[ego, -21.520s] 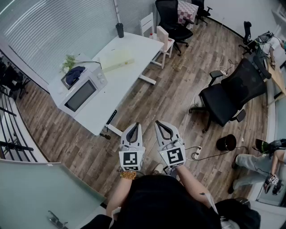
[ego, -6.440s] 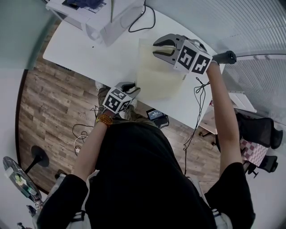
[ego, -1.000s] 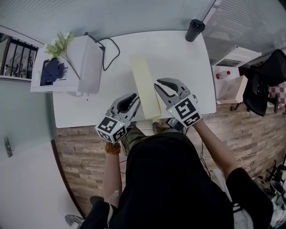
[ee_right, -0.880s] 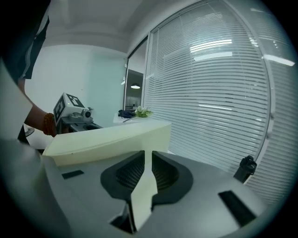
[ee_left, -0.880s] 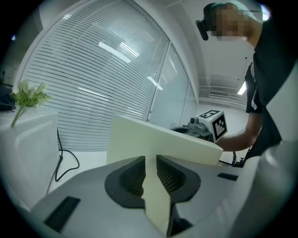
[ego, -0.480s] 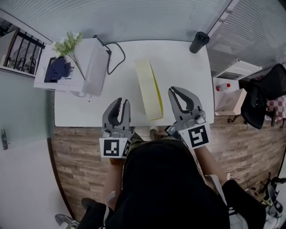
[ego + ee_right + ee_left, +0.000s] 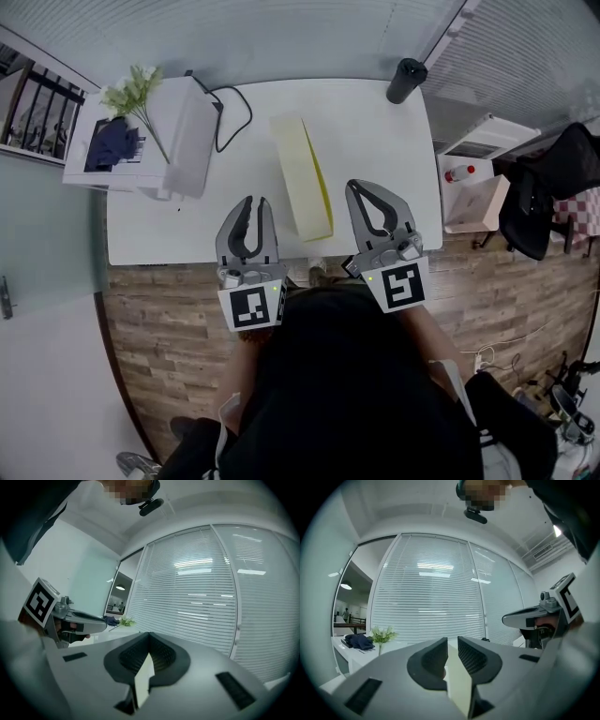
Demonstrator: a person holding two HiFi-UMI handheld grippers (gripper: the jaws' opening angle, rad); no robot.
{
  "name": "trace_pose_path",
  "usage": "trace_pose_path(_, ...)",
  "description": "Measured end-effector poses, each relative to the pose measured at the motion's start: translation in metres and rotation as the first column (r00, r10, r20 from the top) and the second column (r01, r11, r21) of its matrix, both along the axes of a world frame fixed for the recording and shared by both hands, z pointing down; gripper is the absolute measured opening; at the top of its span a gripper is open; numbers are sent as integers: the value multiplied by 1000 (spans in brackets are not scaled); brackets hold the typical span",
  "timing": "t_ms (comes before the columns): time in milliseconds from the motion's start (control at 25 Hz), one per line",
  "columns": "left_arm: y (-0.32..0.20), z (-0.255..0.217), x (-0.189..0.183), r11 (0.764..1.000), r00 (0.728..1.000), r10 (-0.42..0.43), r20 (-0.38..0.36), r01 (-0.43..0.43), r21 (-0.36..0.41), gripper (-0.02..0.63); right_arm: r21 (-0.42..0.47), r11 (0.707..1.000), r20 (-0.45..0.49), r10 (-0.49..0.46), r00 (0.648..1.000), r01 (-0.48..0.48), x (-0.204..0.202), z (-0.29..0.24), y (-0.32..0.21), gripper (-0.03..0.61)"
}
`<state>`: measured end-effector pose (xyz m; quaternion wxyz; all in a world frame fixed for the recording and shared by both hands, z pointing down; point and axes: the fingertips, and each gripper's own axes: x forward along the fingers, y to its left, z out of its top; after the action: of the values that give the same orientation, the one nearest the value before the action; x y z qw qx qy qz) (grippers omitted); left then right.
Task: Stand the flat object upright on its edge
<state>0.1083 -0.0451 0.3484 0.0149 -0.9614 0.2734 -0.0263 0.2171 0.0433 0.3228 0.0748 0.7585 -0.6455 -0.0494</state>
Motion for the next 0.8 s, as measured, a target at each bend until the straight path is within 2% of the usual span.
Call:
trace_pose_path(400, -2, 5, -4, 1000, 999, -25, 24, 25, 4, 69, -6, 1000, 7, 31, 1000, -31, 7, 4, 11, 5)
trace_pose_path(800, 6, 22, -4, 1000, 998, -13, 56, 13, -9, 69, -30, 996, 4, 88, 996, -88, 25, 11, 31, 5)
